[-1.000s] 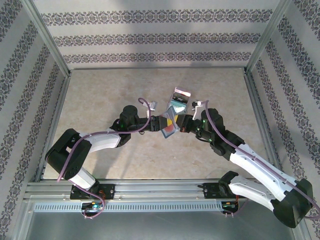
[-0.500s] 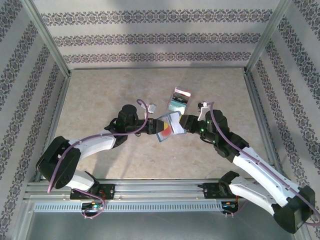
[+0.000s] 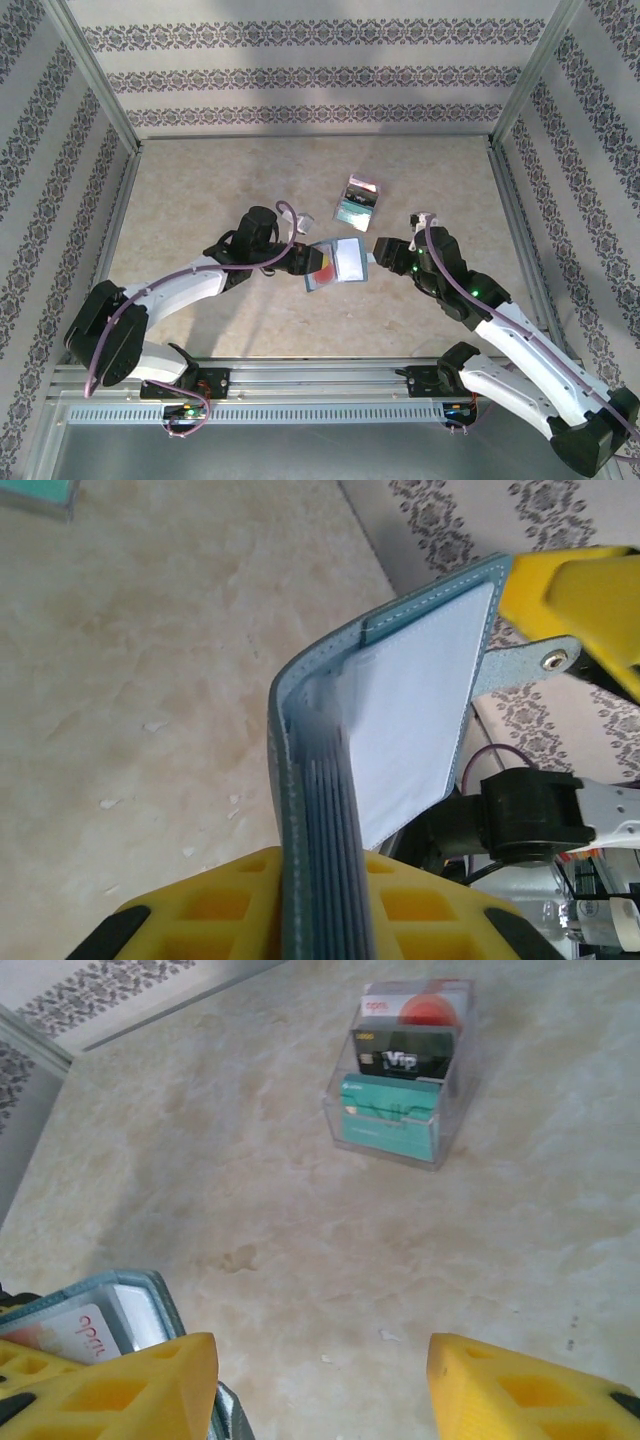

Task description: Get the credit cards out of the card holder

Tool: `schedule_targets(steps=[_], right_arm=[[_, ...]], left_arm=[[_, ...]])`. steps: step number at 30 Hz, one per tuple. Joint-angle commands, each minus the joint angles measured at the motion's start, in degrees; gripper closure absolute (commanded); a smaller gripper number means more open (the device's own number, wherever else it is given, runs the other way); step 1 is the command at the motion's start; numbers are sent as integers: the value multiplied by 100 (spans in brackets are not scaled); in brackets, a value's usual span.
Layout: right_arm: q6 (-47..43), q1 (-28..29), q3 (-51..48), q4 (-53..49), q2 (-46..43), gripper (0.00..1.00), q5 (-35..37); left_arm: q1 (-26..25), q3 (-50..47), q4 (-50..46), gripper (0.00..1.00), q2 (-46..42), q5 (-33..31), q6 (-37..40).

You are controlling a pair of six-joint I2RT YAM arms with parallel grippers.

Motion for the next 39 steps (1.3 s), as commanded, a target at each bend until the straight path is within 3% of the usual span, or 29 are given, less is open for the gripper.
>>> schedule_targets(steps=[1,8,19,26,34,39], right_arm=[[-100,-71,238,-471,-115,42,512],[-134,-72,256,-610,-117,42,508],[77,-97,-60,233,600,43,-499],[317,-93,-266,1050,1588,52,-1241],[387,-49,-219,1497,2591,64,-1651],[434,30,-210,1671,3035,66,-1742]], left_arm=[[-37,204,-466,79,280,-7,113],[-37,553,-1193,78,983,-290,239],[-37,884,-843,76,1891,47,243],[-22,979,-934,71,2207,115,482],[42,976,-1070,70,2333,-240,782],[50,1047,-1398,55,2286,-557,997]])
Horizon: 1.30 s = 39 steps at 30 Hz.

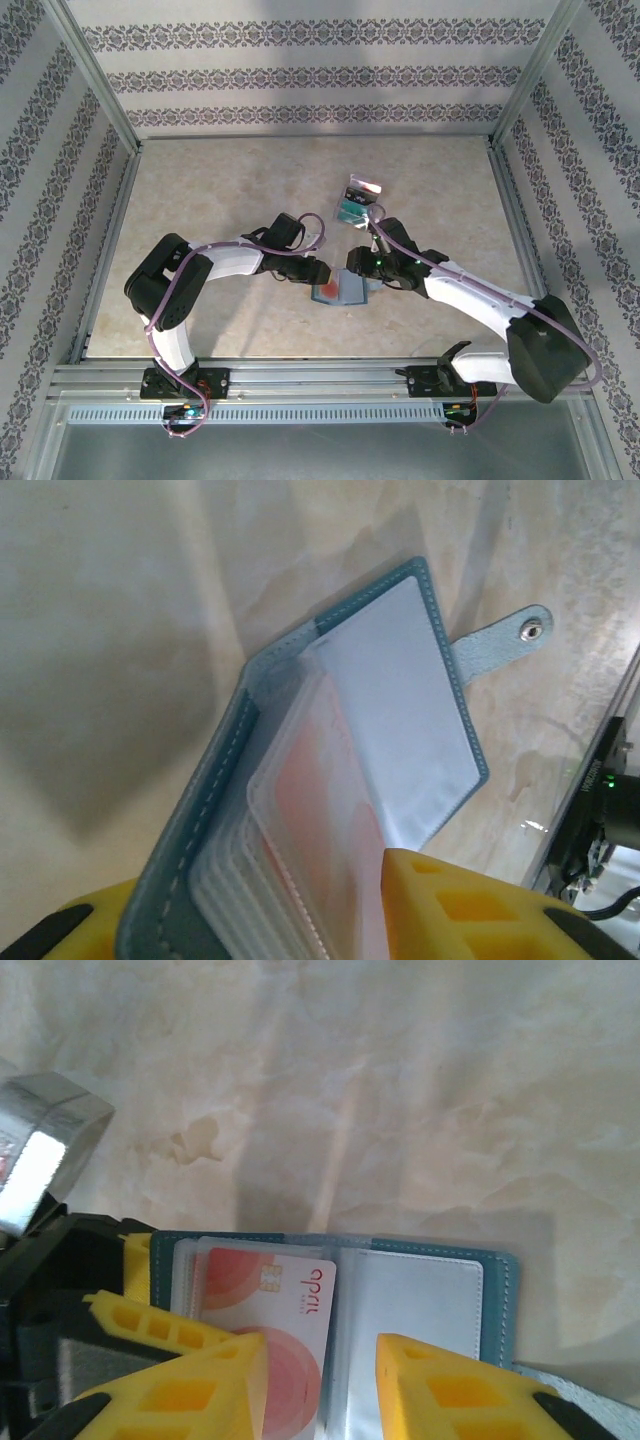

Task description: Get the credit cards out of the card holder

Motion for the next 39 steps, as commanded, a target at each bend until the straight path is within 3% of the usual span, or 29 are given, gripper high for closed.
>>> schedule_targets(steps=[1,6,11,20,27,39], right_arm=[[92,74,-5,263,199,66,-175],[94,97,124,257,500,70,-223],[187,143,164,256,666,73,-305],[423,151,-104,543,494,74,-562],[596,170,-488,849,407,77,-779],[792,39,-749,1668,1002,80,-1345]], left_arm=[[43,183,-398,51,-23,-332,361],[47,187,-862,36,-289,-922,560],[47,72,-1201,35,-773,-1598,566],[-137,-414,-838,44,-1506,-1883,152],[-524,-663,-148,53,-1243,-1665,-282],[-643,-818,-224,60,-901,-1854,-388]])
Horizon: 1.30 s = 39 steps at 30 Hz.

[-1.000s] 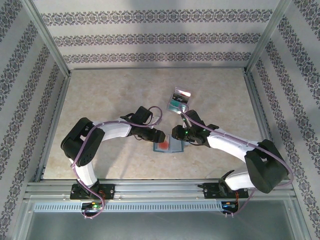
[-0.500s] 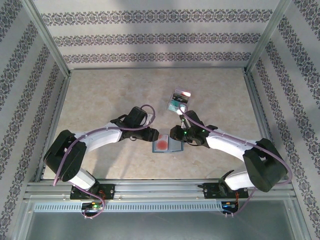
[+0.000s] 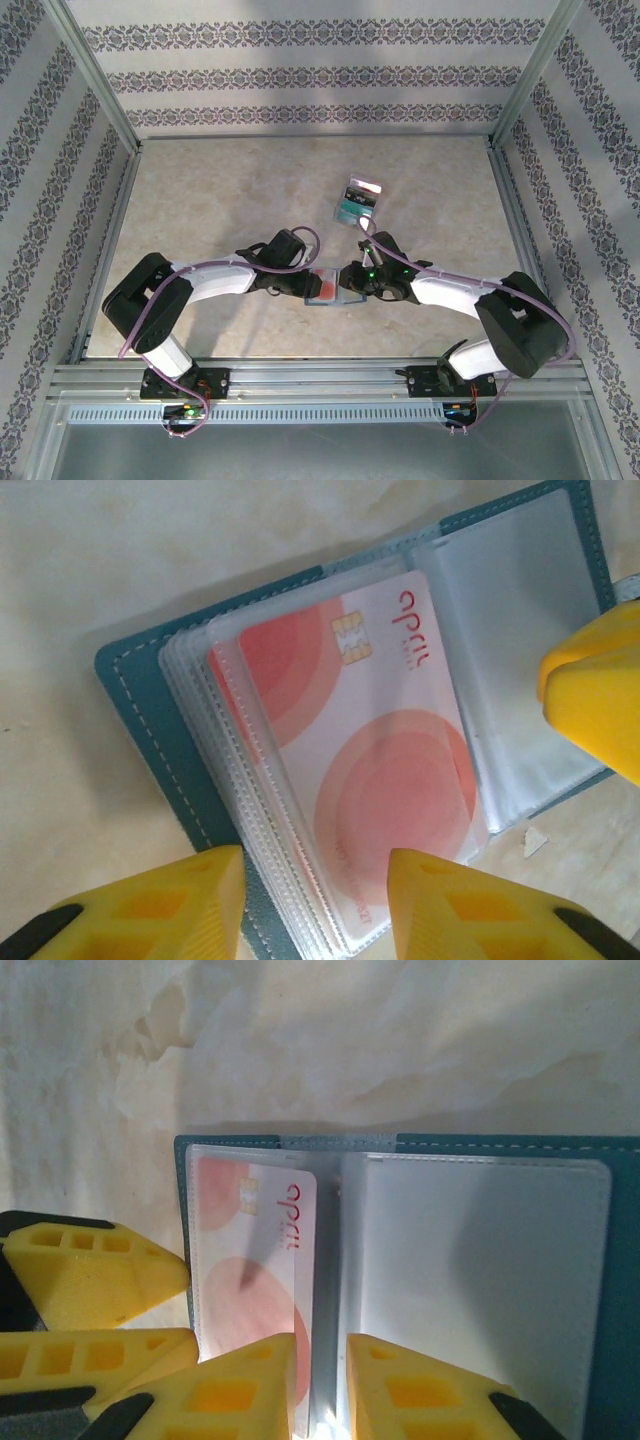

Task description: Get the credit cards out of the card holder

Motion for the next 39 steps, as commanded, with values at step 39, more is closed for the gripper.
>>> schedule_targets(steps=[39], right_arm=[[638,-408,-539,2244,670,81,-1077]], left_arm=[[-64,71,161,74,473,-239,-67]])
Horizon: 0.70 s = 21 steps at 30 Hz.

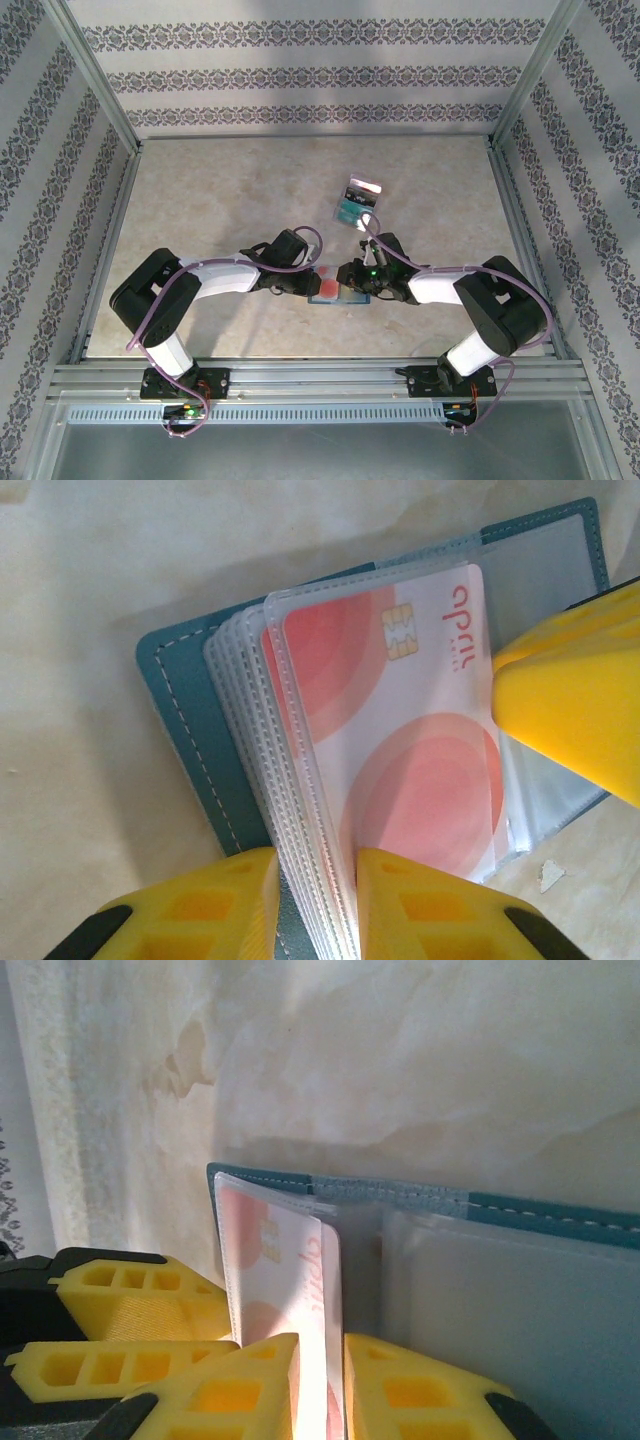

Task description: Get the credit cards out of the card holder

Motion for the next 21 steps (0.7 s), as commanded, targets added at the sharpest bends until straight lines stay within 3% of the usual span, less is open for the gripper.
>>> schedule_targets(steps=[1,12,21], right_arm=[[145,-44,-117,500,-39,81,-279],[159,-106,-265,808,-357,82,-497],[254,-106,-351,1124,-102,82,-584]], left_arm=[[-67,-2,-109,74,191,-188,-19],[-64,57,-182,79,226,-235,-15],[-65,48,-137,79,217,-214,-47]])
